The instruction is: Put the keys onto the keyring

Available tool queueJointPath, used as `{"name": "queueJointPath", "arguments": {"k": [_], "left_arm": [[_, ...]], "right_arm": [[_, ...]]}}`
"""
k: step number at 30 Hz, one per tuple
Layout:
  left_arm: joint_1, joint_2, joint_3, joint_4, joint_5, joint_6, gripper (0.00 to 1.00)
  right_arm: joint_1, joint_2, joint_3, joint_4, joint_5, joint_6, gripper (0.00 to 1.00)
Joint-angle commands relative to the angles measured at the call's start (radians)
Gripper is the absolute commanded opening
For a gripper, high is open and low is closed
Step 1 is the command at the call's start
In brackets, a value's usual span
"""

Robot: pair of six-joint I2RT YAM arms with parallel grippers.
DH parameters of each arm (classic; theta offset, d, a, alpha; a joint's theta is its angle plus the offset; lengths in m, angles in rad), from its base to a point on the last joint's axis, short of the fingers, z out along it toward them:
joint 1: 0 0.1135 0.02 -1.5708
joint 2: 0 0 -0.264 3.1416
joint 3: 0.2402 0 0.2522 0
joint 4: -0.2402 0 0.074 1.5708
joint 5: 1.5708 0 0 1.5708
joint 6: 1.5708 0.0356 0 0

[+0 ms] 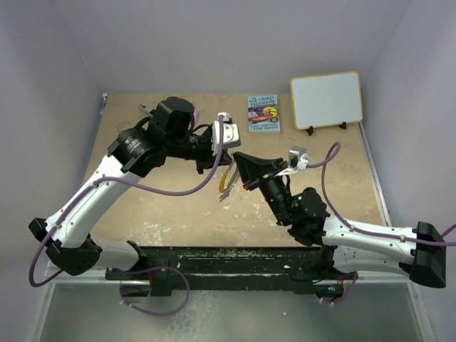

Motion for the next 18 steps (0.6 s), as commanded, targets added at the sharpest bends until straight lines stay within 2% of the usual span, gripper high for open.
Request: {"name": "queueJointPath", "arguments": {"k": [1, 7, 11, 18], "left_arm": [[-0.019, -0.056, 0.03, 0.067, 0.075, -0.016, 0.03], [-0.019, -0.066, 0.024, 0.1, 0.085, -0.004, 0.03], [-0.019, -0.066, 0.013, 0.114, 0.108, -0.009, 0.03], [-0.019, -0.063, 0.0, 0.122, 0.077, 0.0, 0.03]], "right_arm": [[0.006, -0.009, 0.005, 0.025, 0.097, 0.016, 0.0], [0.005, -0.011, 0.024, -0.001, 0.102, 0.027, 0.0], [0.005, -0.01, 0.009, 0.059, 0.091, 0.022, 0.0], [0.005, -0.01, 0.02, 0.063, 0.062, 0.007, 0.0]]}}
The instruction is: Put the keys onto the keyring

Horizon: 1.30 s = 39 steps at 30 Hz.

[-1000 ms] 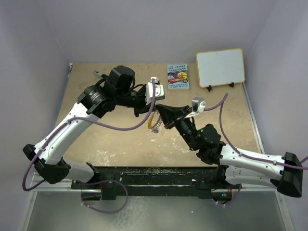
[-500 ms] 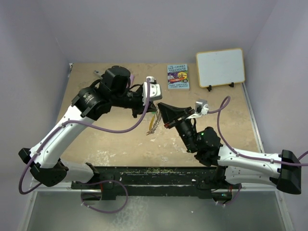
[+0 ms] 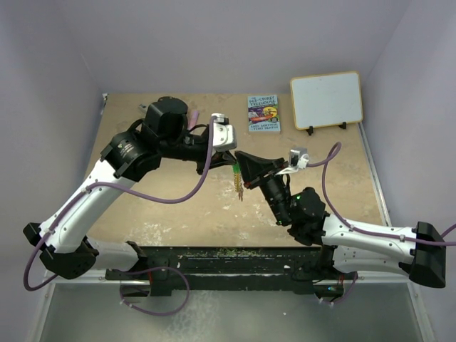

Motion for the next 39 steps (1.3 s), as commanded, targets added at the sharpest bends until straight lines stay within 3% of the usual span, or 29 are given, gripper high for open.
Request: {"name": "queueJointPath", "arguments": {"k": [1, 9, 12, 21, 33, 39], "left_arm": [[-0.005, -0.019, 0.007, 0.041, -0.02, 0.004, 0.03], [-0.006, -0.055, -0.039, 0.077, -0.206, 0.042, 0.05], [-0.005, -0.062, -0.078, 0.094, -0.149, 0.052, 0.13], [-0.005, -0.062, -0.128, 0.196, 0.033, 0.006, 0.24], [-0.006, -0.136, -0.191, 0.258, 0.164, -0.027, 0.25], [-0.006, -0.159, -0.234, 0.27, 0.137, -0.024, 0.25]], "right_arm": [[0.0, -0.018, 0.019, 0.069, 0.0, -0.015, 0.0], [0.0, -0.089, 0.0, 0.018, -0.016, 0.008, 0.0], [0.0, -0.107, -0.011, 0.021, -0.029, 0.03, 0.0], [0.001, -0.165, -0.065, 0.109, -0.127, 0.121, 0.0], [0.0, -0.106, -0.203, 0.593, -0.237, 0.121, 0.0], [0.001, -0.079, -0.181, 0.581, -0.229, 0.128, 0.0]]}}
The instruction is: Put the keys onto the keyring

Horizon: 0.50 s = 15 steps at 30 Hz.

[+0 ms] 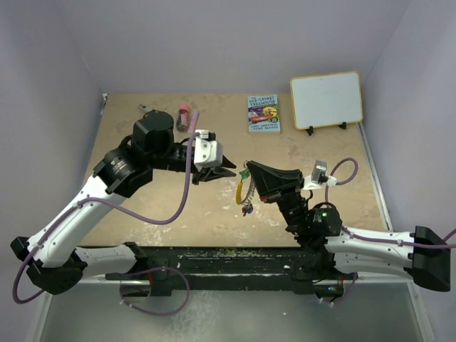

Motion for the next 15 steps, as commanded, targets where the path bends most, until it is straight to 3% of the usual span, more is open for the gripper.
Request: {"name": "queueJointPath", "arguments": {"k": [1, 8, 15], "left_arm": [[-0.006, -0.021, -0.03, 0.054, 0.004, -0.022, 0.25], [-0.005, 0.002, -0.045, 0.065, -0.122, 0.003, 0.25], [-0.005, 0.013, -0.038, 0.088, -0.072, 0.001, 0.26]], "right_arm": [[0.001, 0.002, 0.04, 0.131, -0.016, 0.009, 0.0], [0.0, 0.024, 0.07, 0.122, -0.029, 0.019, 0.0], [0.0, 0.038, 0.075, 0.13, -0.032, 0.03, 0.0]]}}
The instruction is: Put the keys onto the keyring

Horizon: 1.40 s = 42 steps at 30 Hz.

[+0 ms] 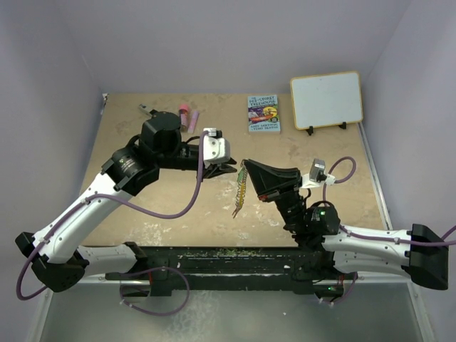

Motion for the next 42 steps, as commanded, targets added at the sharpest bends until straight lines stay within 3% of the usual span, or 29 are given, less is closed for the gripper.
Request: {"name": "queueJointPath", "arguments": {"k": [1, 17, 33, 37, 42], "left_arm": [[-0.006, 0.0, 0.005, 0.061, 0.035, -0.011, 0.26], [-0.01, 0.012, -0.025, 0.085, 0.191, -0.07, 0.37], [-0.017, 0.045, -0.006, 0.159, 0.192, -0.146, 0.37], [-0.017, 0.05, 0.003, 0.179, 0.194, -0.171, 0.32], [-0.018, 0.046, 0.007, 0.19, 0.204, -0.185, 0.09]], "right_arm": [[0.001, 0.004, 0.049, 0.09, -0.017, 0.015, 0.0], [0.001, 0.002, 0.059, 0.064, -0.015, 0.013, 0.0], [0.0, 0.016, 0.057, 0.083, -0.027, 0.008, 0.0], [0.001, 0.016, 0.05, 0.094, -0.032, 0.011, 0.0], [0.0, 0.017, 0.045, 0.101, -0.037, 0.012, 0.0]]}}
